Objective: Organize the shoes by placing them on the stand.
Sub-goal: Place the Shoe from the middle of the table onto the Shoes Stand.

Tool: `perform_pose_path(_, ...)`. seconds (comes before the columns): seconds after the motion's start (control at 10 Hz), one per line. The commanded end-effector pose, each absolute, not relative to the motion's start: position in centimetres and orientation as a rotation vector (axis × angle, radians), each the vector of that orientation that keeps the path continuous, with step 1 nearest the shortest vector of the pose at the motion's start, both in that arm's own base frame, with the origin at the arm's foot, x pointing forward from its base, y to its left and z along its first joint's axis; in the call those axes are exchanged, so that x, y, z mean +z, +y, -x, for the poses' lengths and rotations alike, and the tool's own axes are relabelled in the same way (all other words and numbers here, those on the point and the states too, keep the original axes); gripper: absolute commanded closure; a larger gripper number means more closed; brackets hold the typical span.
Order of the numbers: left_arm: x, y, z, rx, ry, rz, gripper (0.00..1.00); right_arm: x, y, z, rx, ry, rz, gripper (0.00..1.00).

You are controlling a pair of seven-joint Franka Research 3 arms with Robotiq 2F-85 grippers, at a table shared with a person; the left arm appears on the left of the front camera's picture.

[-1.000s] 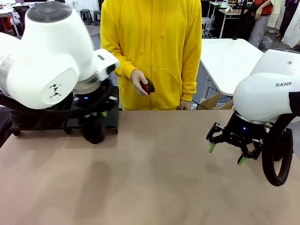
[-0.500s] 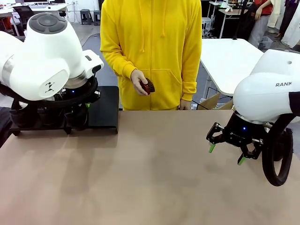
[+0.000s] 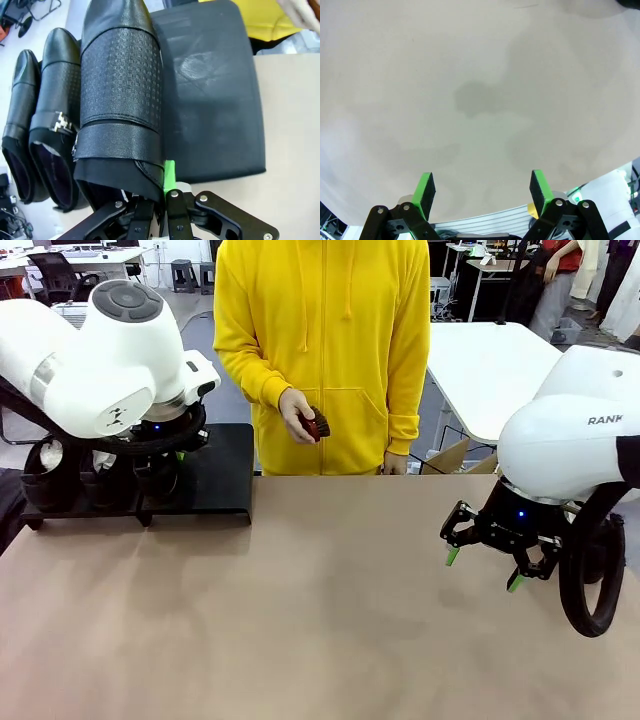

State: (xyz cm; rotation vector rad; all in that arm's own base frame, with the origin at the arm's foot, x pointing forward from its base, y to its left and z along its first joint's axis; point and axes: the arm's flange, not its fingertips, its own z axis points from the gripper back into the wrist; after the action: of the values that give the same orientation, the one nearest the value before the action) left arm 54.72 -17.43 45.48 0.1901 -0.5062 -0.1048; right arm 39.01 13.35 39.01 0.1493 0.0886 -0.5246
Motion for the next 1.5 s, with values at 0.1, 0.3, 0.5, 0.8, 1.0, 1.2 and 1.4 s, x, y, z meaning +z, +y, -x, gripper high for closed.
perform_pose_path(0.1,45.4,-17.5,-57.7,-0.076,-0.508,-0.203,1.00,39.1,13.2,-39.1,-0.508,0.081,-0.142,0.00)
perform_pose_path(0.3,44.5,-17.3,-59.1,-0.065,-0.516,-0.180,1.00,39.1,13.2,-39.1,-0.508,0.081,-0.142,0.00)
perform_pose_path(0.5,43.5,-17.3,-59.6,-0.063,-0.492,-0.189,1.00,39.1,13.2,-39.1,-0.508,0.081,-0.142,0.00)
perform_pose_path(0.8,43.4,-17.5,-59.3,-0.064,-0.462,-0.200,0.68,39.1,13.2,-39.1,-0.508,0.081,-0.142,0.00)
perform_pose_path(1.0,43.8,-17.6,-58.9,-0.067,-0.469,-0.201,0.29,39.1,13.2,-39.1,-0.508,0.081,-0.142,0.00)
perform_pose_path(1.2,44.3,-17.3,-58.4,-0.033,-0.497,-0.179,0.00,39.1,13.2,-39.1,-0.508,0.081,-0.142,0.00)
perform_pose_path(1.4,46.3,-17.1,-57.0,0.067,-0.566,-0.105,0.00,39.1,13.2,-39.1,-0.508,0.081,-0.142,0.00)
